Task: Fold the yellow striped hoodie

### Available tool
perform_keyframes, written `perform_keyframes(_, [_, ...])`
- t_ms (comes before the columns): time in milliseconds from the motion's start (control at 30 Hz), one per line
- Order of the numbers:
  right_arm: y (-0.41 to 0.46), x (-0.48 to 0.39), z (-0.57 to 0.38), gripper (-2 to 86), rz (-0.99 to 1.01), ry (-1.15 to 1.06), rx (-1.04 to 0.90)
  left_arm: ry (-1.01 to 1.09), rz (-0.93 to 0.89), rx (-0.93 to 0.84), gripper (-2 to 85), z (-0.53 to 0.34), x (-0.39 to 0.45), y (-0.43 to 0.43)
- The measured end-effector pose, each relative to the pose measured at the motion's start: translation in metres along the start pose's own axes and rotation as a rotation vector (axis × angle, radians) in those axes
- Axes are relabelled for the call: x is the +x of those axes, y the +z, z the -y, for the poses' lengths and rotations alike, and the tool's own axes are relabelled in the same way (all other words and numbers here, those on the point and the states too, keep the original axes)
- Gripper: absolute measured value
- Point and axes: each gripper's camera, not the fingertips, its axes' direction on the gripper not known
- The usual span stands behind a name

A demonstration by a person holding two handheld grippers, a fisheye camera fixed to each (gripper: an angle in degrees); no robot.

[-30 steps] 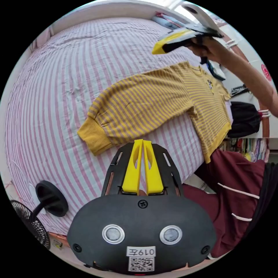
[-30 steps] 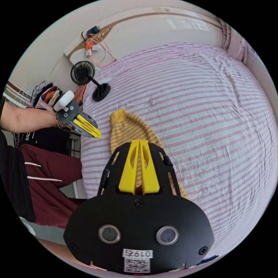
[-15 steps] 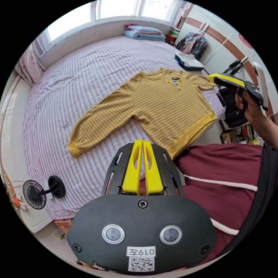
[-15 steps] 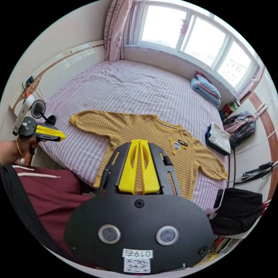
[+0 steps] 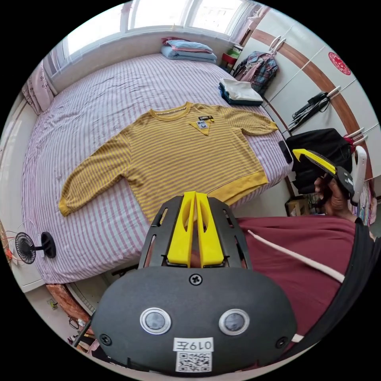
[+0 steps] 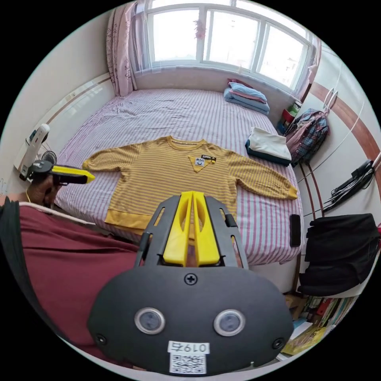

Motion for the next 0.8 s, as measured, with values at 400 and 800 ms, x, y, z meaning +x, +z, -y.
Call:
perform_keyframes(400, [0.013, 0.059, -0.089, -0.9, -0.128, 0.061, -0.066, -0.034, 0.057, -0.084, 0.5, -0.069, 0.070, 0.036])
perform_keyframes(800, [-0.035, 0.059, -0.145, -0.7, -0.088, 0.057, -0.036, -0.065, 0.100, -0.011, 0.5, -0.154, 0.063, 0.028])
